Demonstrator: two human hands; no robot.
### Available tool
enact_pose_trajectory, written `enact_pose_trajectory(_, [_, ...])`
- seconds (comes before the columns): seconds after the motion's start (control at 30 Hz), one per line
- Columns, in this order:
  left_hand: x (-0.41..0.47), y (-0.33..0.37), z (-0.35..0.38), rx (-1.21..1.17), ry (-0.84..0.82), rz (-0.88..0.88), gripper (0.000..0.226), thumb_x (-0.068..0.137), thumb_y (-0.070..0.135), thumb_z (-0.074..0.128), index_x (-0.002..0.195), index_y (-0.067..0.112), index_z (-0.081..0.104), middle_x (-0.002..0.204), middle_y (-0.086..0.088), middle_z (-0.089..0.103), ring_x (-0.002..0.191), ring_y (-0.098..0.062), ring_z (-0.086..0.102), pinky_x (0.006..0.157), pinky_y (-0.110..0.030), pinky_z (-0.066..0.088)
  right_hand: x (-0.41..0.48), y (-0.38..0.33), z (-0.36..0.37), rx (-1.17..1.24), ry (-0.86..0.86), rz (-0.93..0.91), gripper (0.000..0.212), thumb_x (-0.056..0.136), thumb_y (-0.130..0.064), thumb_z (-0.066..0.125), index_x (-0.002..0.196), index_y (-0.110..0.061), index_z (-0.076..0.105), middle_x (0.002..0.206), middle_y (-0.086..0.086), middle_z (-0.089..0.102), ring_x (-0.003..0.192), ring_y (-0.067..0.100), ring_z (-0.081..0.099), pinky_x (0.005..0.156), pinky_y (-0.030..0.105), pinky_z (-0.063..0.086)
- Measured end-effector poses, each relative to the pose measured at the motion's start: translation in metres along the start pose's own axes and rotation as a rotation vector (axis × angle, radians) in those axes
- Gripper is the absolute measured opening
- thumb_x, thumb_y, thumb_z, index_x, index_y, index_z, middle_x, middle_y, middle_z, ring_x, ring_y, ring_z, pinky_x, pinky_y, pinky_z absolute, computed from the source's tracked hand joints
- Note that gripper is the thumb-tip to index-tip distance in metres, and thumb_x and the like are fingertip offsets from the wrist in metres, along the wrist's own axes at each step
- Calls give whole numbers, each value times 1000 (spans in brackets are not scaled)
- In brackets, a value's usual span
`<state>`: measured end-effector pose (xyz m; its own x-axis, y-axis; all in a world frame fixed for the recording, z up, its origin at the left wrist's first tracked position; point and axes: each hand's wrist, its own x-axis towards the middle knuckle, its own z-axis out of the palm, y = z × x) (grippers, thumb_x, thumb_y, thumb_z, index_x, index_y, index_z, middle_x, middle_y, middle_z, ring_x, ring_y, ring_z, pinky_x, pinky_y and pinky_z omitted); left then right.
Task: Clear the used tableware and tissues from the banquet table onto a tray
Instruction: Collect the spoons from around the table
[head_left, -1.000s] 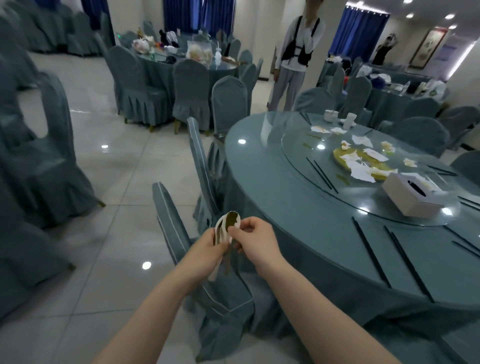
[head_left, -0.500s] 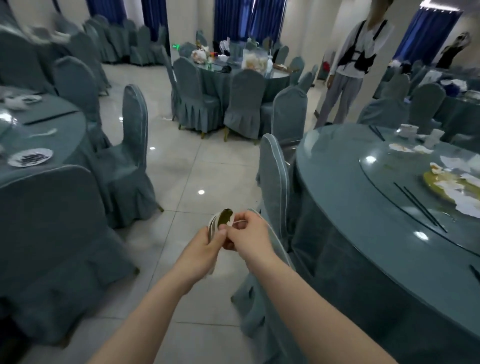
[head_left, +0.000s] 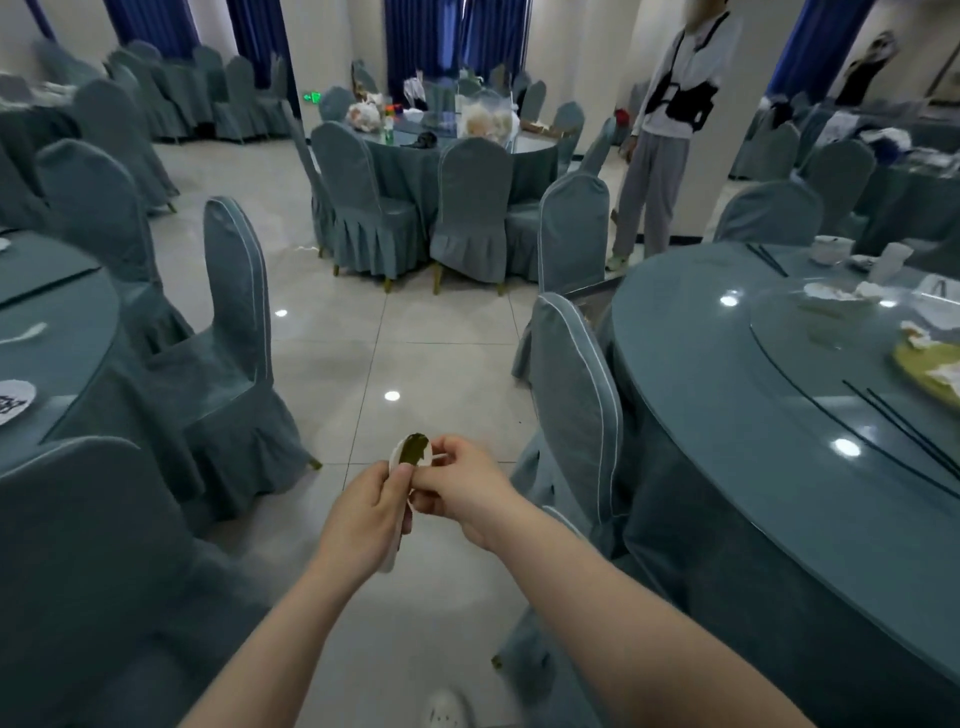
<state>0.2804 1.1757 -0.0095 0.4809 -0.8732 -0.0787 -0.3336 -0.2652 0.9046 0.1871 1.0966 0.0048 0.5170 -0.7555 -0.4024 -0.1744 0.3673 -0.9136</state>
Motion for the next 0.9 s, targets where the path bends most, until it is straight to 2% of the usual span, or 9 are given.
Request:
enact_pose_trajectory(0.1, [63, 1, -7, 33, -20, 14, 33, 99, 35, 41, 84, 11, 57, 60, 1, 59, 51, -10, 55, 58, -35, 46, 61, -24, -6, 5, -36, -36, 31, 83, 3, 65, 113, -1, 59, 85, 11, 56, 55, 14, 53, 57, 22, 51])
enact_pose_trajectory(0.17, [108, 6, -11, 63, -81, 17, 26, 97, 37, 46, 90, 15, 57, 64, 0, 62, 54, -10, 58, 60, -36, 51, 105, -44, -11, 41, -29, -36, 31, 83, 4, 64, 113, 0, 60, 84, 10, 59, 60, 15, 58, 60, 23, 54])
enact_pose_trajectory(0.27, [170, 9, -16, 130, -180, 18, 9, 94, 32, 54, 101, 27, 52, 68, -3, 63, 54, -8, 60, 56, -25, 53, 166, -68, -17, 123, -32, -13, 32, 83, 4, 66, 114, 3, 58, 83, 12, 60, 59, 18, 59, 61, 26, 55])
enact_pose_trajectory(0.33, [210, 9, -21, 150, -198, 18, 15, 94, 29, 55, 107, 30, 48, 65, -3, 62, 51, -5, 59, 52, -18, 51, 206, -81, -20, 130, -35, -16, 23, 83, 4, 65, 105, 1, 61, 79, 11, 59, 52, 15, 56, 59, 24, 54])
enact_pose_trajectory(0.4, [247, 11, -24, 169, -215, 2, 19, 96, 29, 51, 114, 32, 45, 61, -1, 60, 50, -6, 58, 50, -19, 50, 239, -92, -25, 133, -24, -16, 16, 82, 3, 66, 96, -2, 61, 76, 9, 58, 52, 14, 55, 58, 23, 53])
enact_pose_trajectory(0.57, [354, 15, -24, 360, -315, 75, 15, 100, 32, 39, 113, 26, 46, 74, 5, 56, 62, -11, 51, 65, -36, 49, 327, -122, -45, 191, 29, -2, 24, 86, -2, 65, 109, -2, 61, 88, 14, 63, 57, 18, 54, 59, 25, 52])
enact_pose_trajectory(0.63, [406, 17, -25, 387, -351, 100, 13, 101, 33, 39, 110, 27, 45, 77, 5, 55, 66, -12, 51, 70, -38, 49, 367, -140, -56, 196, 67, -27, 21, 87, -3, 63, 108, -5, 63, 92, 14, 63, 60, 19, 54, 63, 26, 53])
enact_pose_trajectory(0.73, [484, 19, -29, 417, -391, 167, 19, 99, 34, 42, 117, 31, 46, 80, 11, 57, 73, -10, 55, 68, -31, 45, 426, -166, -68, 115, 135, -74, 13, 90, -2, 60, 100, -6, 67, 88, 10, 66, 63, 17, 57, 65, 25, 53])
enact_pose_trajectory(0.9, [605, 28, -34, 392, -438, 237, 27, 95, 29, 51, 122, 34, 49, 75, 14, 59, 63, 4, 53, 56, -17, 37, 512, -214, -76, 5, 260, -103, 21, 87, 6, 57, 99, -9, 66, 93, 9, 68, 77, 17, 64, 66, 22, 56])
